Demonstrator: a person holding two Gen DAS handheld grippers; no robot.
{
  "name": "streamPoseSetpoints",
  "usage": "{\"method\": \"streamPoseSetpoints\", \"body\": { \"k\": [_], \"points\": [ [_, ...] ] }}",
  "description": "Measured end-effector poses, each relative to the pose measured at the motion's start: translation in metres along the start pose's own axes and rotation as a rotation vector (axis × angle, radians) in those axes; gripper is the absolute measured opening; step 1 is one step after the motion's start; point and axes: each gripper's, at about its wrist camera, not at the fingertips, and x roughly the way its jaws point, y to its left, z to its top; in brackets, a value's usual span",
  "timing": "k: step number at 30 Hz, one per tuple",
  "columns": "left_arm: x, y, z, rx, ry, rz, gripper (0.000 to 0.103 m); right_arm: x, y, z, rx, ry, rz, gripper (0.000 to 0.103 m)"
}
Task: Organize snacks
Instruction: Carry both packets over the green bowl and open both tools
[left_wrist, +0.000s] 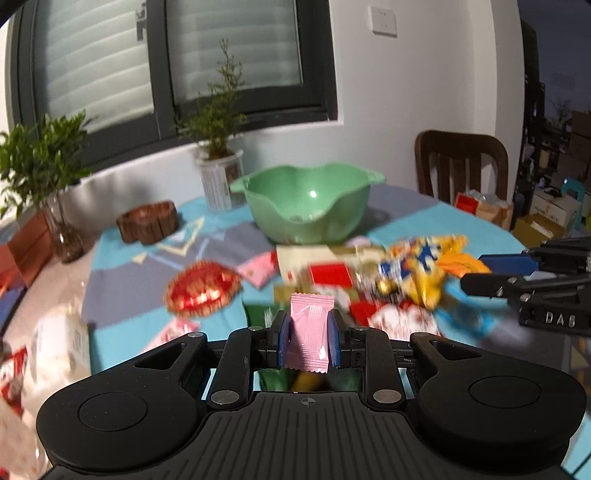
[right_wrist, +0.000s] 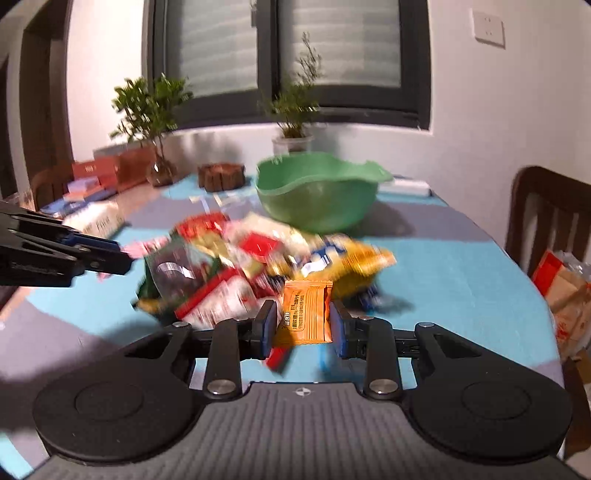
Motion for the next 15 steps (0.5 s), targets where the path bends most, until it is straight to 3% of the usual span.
{"method": "streamPoseSetpoints", "body": {
  "k": [9,15],
  "points": [
    [0.052,0.016,0.066,-0.063,-0.029,0.051,0.085,0.048,-0.006,0.061,-0.009,-0.117,0.036,0.037],
    [0.099,0.017,0.093,-0.073,-0.017,0.089,0.085,0.097,-0.02,0.088,-0.015,-0.138,0.024,0.037]
  ]
}}
